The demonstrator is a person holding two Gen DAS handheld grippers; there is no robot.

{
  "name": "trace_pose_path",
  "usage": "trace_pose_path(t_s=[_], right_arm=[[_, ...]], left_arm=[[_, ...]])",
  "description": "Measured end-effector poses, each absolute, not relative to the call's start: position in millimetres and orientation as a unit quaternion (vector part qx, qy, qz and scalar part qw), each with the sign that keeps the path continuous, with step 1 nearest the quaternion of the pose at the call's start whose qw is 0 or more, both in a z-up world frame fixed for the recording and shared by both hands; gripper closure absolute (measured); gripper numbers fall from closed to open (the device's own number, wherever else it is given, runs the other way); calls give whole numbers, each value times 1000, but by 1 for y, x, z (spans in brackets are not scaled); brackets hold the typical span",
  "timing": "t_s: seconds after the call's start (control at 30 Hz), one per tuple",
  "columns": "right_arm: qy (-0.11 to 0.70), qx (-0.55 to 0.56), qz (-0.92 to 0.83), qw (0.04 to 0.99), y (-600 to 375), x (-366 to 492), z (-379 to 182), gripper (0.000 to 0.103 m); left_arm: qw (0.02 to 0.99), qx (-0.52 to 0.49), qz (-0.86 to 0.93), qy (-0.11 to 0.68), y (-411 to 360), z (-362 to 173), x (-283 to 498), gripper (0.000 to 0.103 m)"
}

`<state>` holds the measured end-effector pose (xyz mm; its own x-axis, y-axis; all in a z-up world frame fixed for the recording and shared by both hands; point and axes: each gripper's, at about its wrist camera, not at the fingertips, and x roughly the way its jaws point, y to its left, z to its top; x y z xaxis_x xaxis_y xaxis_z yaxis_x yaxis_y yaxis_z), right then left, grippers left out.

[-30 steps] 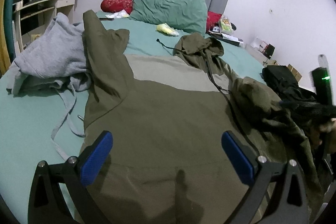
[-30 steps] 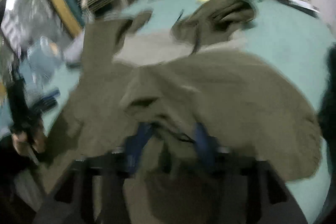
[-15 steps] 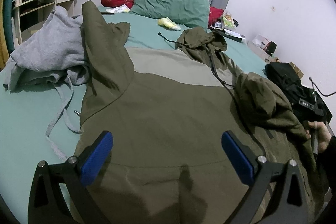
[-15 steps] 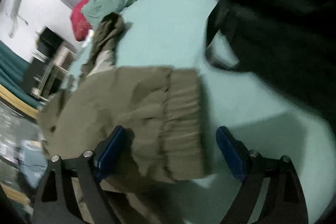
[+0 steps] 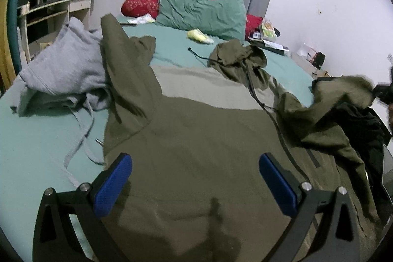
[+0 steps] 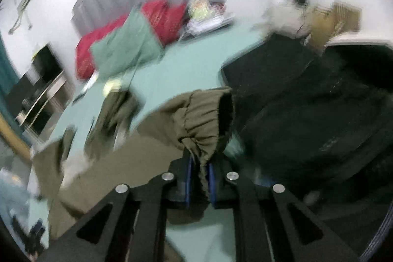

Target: Fold large clothes

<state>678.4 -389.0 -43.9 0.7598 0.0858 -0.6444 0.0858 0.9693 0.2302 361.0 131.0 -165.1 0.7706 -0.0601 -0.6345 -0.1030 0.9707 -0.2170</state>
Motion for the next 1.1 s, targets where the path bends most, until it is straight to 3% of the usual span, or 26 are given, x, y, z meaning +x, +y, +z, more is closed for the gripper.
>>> trace_pose_path(t_s=[0.23, 0.4, 0.53, 0.9, 1.1], right_arm=[[193, 53, -71, 977, -376, 669, 158, 93], [178, -20, -29, 983, -283, 671, 222, 94], [215, -7, 23, 976, -198, 657, 196, 94], [260, 73, 96, 958, -3, 583, 14, 94], [280, 136, 93, 946, 46, 558, -52, 94]], left_arm=[[941, -137, 17, 310, 148, -138, 356, 0], [938, -153, 20, 310, 164, -127, 354, 0], [935, -171, 25, 308, 179, -123, 352, 0], [929, -192, 45, 313, 216, -117, 325, 0], [923, -229, 66, 301, 247, -114, 314, 0]])
